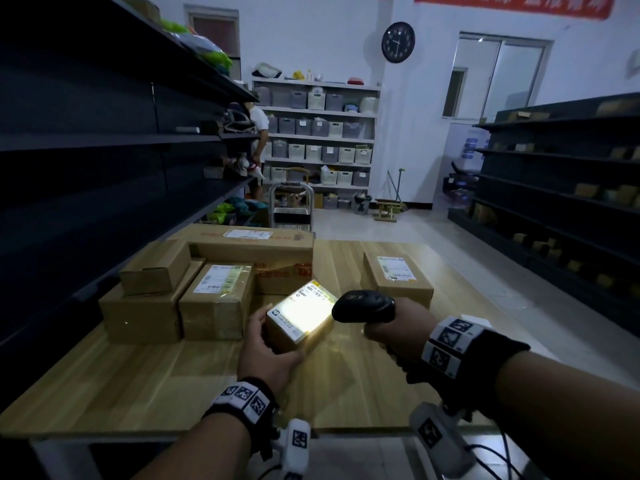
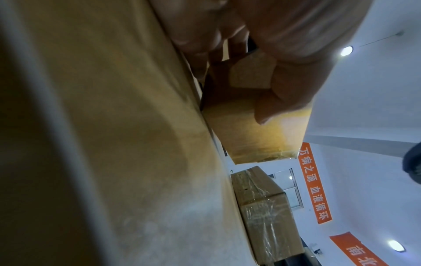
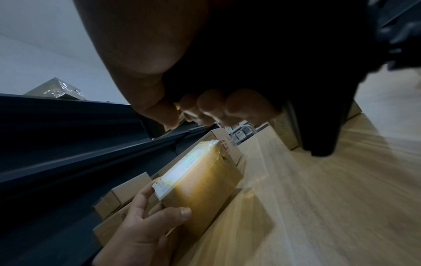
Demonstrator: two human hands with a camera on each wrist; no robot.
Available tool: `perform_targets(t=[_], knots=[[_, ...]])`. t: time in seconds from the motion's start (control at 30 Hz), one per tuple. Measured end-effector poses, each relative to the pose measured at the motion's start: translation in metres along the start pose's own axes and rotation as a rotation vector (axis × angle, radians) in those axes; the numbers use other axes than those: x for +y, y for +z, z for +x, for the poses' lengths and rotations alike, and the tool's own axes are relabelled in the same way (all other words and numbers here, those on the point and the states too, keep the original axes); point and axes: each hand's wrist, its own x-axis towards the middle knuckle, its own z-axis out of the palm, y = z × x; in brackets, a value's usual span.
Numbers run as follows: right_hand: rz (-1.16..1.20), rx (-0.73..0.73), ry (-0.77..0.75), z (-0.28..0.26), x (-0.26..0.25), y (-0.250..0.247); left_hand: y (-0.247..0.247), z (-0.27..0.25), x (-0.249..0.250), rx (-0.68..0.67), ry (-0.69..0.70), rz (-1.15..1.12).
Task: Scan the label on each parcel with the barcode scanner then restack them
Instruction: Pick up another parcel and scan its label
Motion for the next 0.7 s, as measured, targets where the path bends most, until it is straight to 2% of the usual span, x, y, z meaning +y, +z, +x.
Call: perform_targets(t=[0.17, 0.7], knots=[[-0.015, 0.009, 0.043, 0.0045, 0.0008, -0.0033, 0.0006, -0.0035, 0.0019, -0.011, 0.018, 0.0], [-0.019, -0.011, 0.033, 0.0075, 0.0092, -0.0105, 0.003, -0.0045, 0.0033, 0.007, 0.028, -0.006]])
